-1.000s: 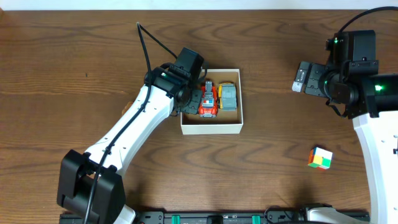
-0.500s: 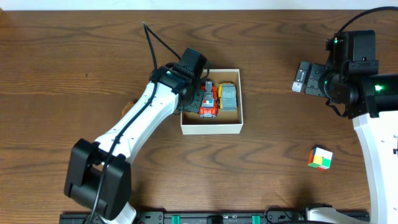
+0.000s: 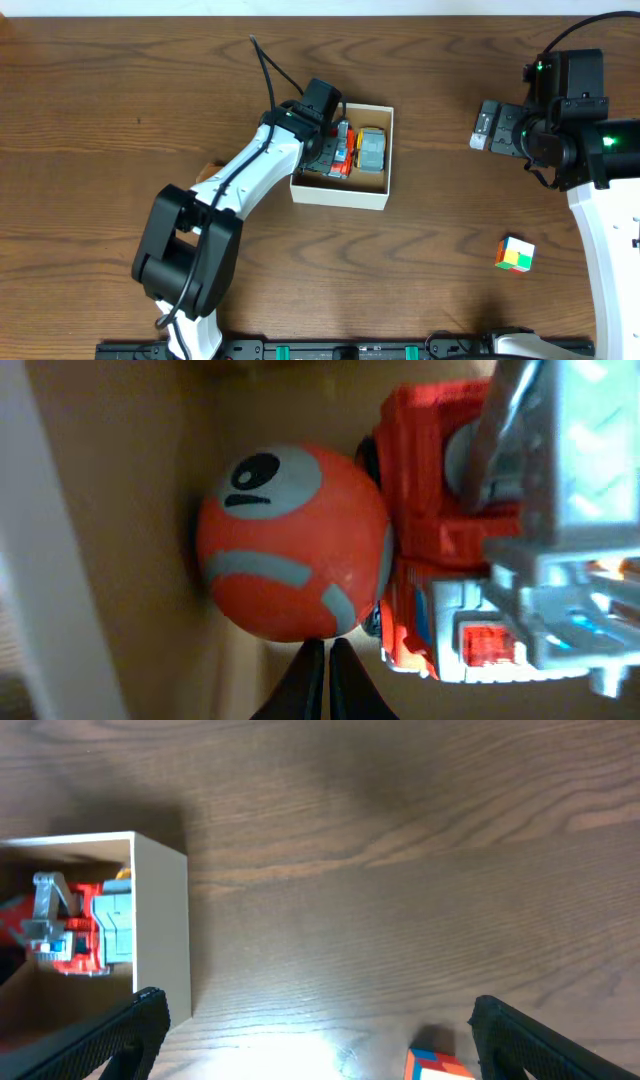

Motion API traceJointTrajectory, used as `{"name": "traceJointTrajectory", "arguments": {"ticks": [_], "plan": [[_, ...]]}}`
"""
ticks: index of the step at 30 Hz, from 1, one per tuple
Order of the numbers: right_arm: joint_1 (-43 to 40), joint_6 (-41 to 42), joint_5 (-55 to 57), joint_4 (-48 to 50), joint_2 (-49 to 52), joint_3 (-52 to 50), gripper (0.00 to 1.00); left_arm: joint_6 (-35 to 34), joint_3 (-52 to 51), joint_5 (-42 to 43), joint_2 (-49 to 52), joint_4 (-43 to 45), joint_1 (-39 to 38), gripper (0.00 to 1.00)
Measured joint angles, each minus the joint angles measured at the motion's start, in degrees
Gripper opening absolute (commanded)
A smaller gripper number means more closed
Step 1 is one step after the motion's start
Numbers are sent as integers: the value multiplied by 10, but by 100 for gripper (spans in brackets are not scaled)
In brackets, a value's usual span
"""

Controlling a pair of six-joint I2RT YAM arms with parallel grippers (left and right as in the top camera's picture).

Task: Pack container
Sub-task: 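Open the left gripper and withdraw it toward the plush hamster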

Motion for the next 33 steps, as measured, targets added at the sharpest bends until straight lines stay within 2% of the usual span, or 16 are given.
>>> {"name": "traceJointTrajectory", "arguments": {"ticks": [11,18,22,26,27,29,31,33], "plan": [[0,0,0,-1,0,0,99,0,0,0,-32,-9,0,6],[0,0,0,-2,0,0,98,0,0,-8,-188,-76,0,6],[0,-2,0,-16,0,0,96,0,0,-63,-272,-142,2,6],[0,-2,0,-37,0,-9,99,-22,0,-101,-334,-214,27,7],[0,-2,0,-44,0,-14,99,-32,0,-105,-347,-230,41,12],[0,5,-4,-64,0,-34,99,-54,0,-115,-370,-262,75,39],[0,20,-10,-85,0,-59,99,-78,0,-119,-388,-290,113,42],[0,43,-13,-101,0,-90,99,-93,0,-123,-397,-315,146,60]]}}
